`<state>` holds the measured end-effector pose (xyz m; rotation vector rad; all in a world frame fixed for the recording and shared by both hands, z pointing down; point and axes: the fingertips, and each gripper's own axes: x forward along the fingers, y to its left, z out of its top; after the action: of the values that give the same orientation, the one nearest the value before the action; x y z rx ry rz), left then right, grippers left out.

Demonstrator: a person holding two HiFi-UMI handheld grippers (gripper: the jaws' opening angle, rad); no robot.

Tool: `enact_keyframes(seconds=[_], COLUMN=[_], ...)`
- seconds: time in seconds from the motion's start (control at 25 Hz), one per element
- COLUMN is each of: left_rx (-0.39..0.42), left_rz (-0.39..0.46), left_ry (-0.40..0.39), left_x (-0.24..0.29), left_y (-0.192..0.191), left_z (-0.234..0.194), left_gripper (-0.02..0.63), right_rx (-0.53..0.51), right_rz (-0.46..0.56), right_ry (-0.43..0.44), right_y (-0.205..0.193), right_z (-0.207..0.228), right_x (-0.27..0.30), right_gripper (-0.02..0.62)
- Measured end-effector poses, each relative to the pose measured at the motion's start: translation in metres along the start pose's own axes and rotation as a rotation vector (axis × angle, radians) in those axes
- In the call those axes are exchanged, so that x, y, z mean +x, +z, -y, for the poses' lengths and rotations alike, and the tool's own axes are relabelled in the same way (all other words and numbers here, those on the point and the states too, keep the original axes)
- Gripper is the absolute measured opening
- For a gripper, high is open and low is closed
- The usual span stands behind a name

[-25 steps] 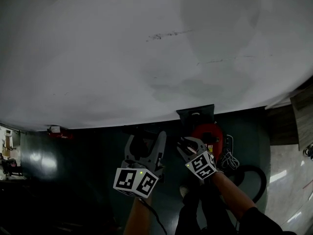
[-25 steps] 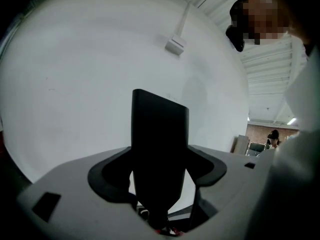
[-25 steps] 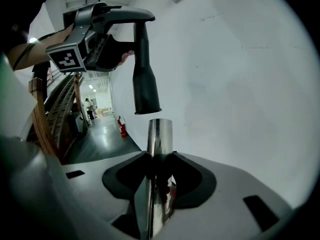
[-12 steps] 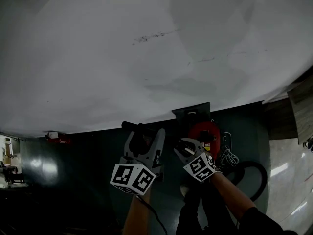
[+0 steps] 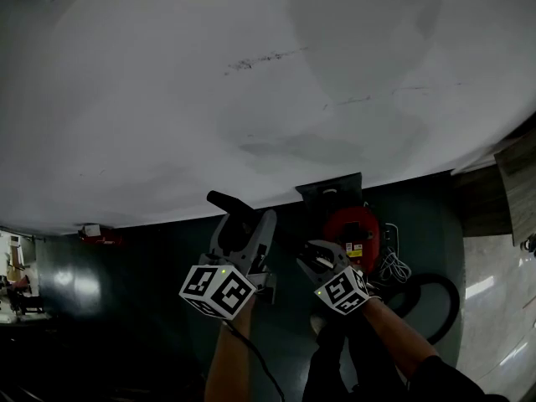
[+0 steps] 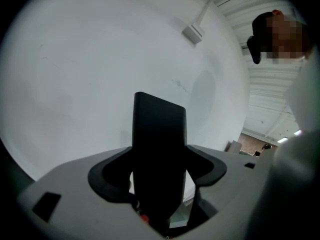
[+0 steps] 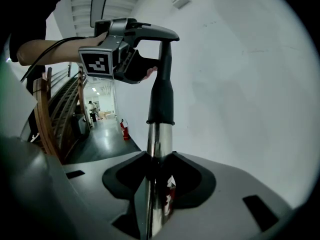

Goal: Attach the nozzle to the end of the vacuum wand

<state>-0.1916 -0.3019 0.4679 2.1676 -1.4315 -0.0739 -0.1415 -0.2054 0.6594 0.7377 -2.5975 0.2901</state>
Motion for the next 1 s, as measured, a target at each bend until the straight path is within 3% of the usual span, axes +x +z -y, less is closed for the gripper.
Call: enact_keyframes(seconds=[0.08, 0.24, 0.32, 0.56, 0.84, 1.0], left_rx=[-0.002, 0.112, 0.133, -0.039, 0.041, -0.083], left_rz=[0.003, 0.004, 0.005, 0.031, 0.057, 0.078], left_ry=[0.005, 0.010, 0.007, 0.005, 0.029, 0.029], left_x=[-0.002, -0.008, -0.007, -0.006, -0.019, -0.016], left_y=[-0.003, -0.009, -0.010, -0.009, -0.011, -0.010], left_z=[-0.001, 0.017, 0.020, -0.012, 0.000, -0.021], left_gripper=[0.322, 0.322, 0.322, 0.322, 0.322, 0.322], right_rx=[0.005, 0.009, 0.005, -0.012, -0.004, -0.010], right_rz=[-0.012, -0.028, -0.025, -0.012, -0.022, -0.011], right_ry=[-0.001, -0.007, -0.002, 0.020, 0.020, 0.021], right_y=[-0.003, -0.008, -0.007, -0.008, -0.009, -0.009], right_z=[-0.001, 0.004, 0.003, -0.013, -0.013, -0.018], right_x=[0.002, 0.005, 0.005, 0.003, 0.005, 0.002], right_gripper=[0.161, 0.161, 0.161, 0.160, 0.160, 0.160])
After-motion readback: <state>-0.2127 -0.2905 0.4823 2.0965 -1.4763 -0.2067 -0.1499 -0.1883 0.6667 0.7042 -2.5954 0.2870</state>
